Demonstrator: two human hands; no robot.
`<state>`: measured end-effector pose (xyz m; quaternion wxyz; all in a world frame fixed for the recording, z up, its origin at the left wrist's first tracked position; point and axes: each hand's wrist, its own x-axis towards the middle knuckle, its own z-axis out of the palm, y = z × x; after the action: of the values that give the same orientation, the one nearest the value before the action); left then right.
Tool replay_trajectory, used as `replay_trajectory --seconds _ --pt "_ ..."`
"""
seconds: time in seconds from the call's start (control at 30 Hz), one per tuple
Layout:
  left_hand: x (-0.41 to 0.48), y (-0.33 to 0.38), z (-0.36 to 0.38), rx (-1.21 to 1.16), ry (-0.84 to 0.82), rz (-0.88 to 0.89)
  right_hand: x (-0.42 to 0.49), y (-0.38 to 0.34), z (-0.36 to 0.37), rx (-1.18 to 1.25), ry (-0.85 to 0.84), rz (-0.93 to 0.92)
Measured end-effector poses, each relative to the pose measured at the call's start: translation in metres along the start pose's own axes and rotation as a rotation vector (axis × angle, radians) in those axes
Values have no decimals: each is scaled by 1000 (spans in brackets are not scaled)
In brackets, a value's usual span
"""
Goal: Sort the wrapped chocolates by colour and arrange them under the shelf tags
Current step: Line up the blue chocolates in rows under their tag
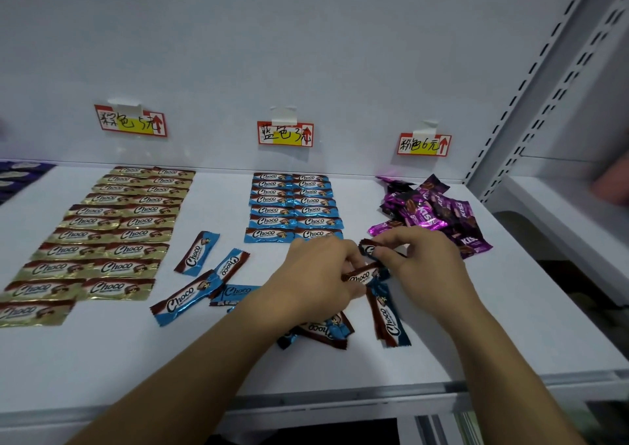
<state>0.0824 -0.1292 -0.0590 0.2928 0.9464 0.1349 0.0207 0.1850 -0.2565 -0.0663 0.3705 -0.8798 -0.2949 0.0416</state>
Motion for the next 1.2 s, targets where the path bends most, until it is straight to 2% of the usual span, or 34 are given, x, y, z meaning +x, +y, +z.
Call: replay_trajectory --seconds 0.17,0.3,0.5,0.67,0.77,0.9,0.97,1.03,1.2 --pt "-5 -7 -8 -162 135 -44 1 -6 -4 27 93 -35" --pt "-20 -28 -22 -246 235 -162 -2 -13 4 -9 -6 -52" --pt "-34 -66 -47 -174 458 -340 3 -40 17 -182 -171 -179" --pt "-33 -65 -39 -6 425 -364 15 -58 30 -328 -203 -261" --pt "-35 -67 -41 204 421 -362 13 -55 30 -448 -186 -281" --pt "-54 -79 -43 370 507 -155 -5 -47 27 -461 -141 -411" --pt "-64 -79 -40 396 467 -145 -14 -52 29 -445 -225 -484" --pt "-69 -76 -37 395 404 -223 -19 -61 34 -439 -327 -539" --pt "-75 -83 -30 388 453 -199 -20 -69 48 -501 -490 -622"
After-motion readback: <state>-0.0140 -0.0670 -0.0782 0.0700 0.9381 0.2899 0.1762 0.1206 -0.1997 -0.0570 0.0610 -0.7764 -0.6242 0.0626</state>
